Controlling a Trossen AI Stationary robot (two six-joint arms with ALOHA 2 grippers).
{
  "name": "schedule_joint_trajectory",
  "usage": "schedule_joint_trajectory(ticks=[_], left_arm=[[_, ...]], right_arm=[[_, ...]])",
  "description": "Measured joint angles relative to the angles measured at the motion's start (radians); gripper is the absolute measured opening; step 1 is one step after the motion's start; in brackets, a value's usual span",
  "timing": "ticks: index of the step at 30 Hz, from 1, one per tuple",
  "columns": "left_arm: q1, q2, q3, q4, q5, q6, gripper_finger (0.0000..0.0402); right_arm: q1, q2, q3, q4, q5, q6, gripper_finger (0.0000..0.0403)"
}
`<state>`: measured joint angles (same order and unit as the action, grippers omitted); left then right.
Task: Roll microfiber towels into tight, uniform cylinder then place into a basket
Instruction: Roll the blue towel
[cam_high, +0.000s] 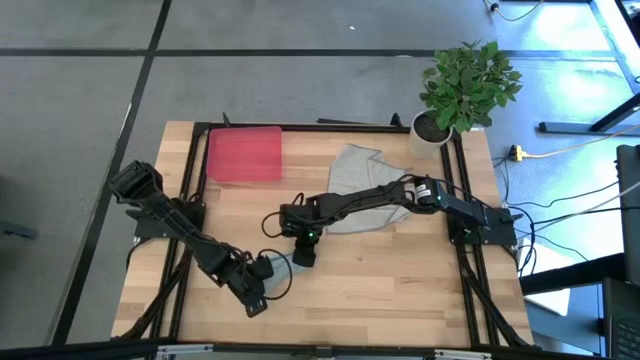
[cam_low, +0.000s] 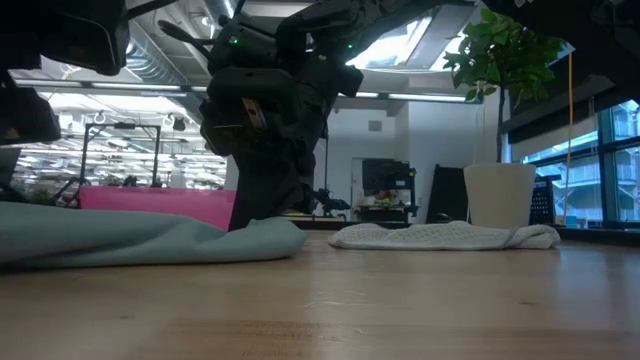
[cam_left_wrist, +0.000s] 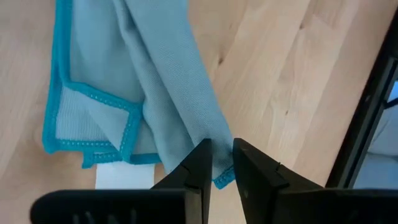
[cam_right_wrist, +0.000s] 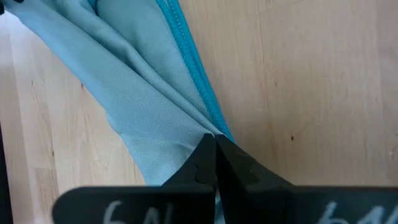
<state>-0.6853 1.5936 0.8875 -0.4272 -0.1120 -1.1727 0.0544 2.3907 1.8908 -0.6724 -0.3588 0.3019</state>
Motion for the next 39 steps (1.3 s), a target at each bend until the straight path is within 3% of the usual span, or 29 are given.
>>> schedule_joint_trajectory(ticks=[34, 39], left_arm=[[0.04, 0.001, -0.001, 0.003, 0.077, -0.1, 0.0057], [0.036, 0.049, -0.001, 0.006, 0.081, -0.101, 0.0057]], right_arm=[[-0.001, 0.0, 0.0, 0.002, 0.0, -0.019, 0.0003], [-0.001, 0.0, 0.0, 0.002, -0.001, -0.019, 0.0003]])
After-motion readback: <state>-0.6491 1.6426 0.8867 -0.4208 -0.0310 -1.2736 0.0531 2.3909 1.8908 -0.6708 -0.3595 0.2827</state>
